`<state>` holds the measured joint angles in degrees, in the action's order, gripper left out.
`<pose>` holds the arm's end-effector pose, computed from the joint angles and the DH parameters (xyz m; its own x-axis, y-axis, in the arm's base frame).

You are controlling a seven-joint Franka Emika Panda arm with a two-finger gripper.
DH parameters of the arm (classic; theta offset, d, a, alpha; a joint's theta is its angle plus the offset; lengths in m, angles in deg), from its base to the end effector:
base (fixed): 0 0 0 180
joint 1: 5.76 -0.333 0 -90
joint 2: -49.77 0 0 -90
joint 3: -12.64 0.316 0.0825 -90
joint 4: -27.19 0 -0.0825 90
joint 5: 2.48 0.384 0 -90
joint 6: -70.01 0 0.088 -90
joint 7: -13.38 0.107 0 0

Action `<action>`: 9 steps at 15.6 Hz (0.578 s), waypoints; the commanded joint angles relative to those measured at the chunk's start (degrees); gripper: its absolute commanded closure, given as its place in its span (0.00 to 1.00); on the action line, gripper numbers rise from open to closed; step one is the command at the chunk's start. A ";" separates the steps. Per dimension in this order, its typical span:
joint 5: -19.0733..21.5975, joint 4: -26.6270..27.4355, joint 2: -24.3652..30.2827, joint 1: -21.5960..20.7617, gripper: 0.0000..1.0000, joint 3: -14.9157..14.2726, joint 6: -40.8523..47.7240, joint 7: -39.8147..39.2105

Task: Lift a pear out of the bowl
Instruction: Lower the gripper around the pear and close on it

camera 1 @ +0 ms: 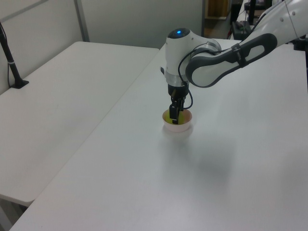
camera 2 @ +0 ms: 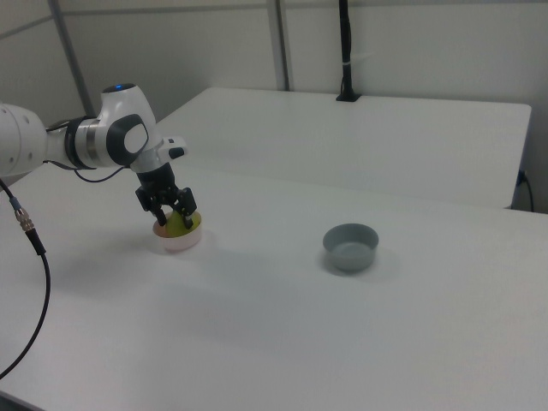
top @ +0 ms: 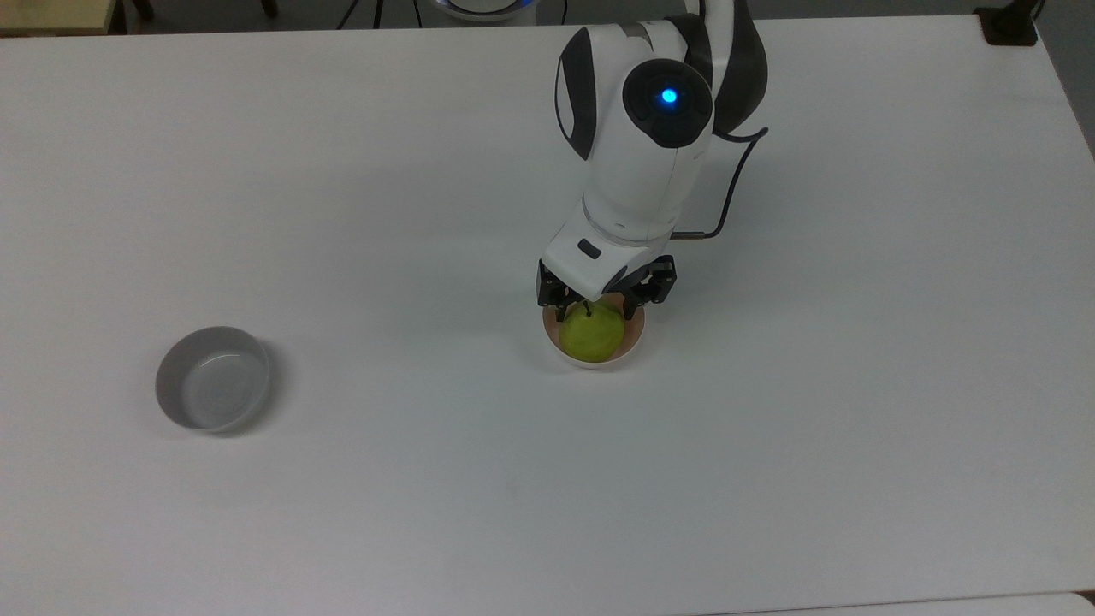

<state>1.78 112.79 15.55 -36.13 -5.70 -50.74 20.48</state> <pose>0.6844 0.1888 0.3394 0.9924 0.1083 0.0586 0.1017 -0.9892 0.1057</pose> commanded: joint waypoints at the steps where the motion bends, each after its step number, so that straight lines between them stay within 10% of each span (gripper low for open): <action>1: 0.14 -0.87 -1.03 -1.28 0.37 -1.35 -0.54 0.10; 9: 0.31 -0.96 2.47 -1.19 0.59 -1.44 0.07 0.54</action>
<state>1.77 111.84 15.56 -36.13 -5.77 -50.74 20.48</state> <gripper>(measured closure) 0.330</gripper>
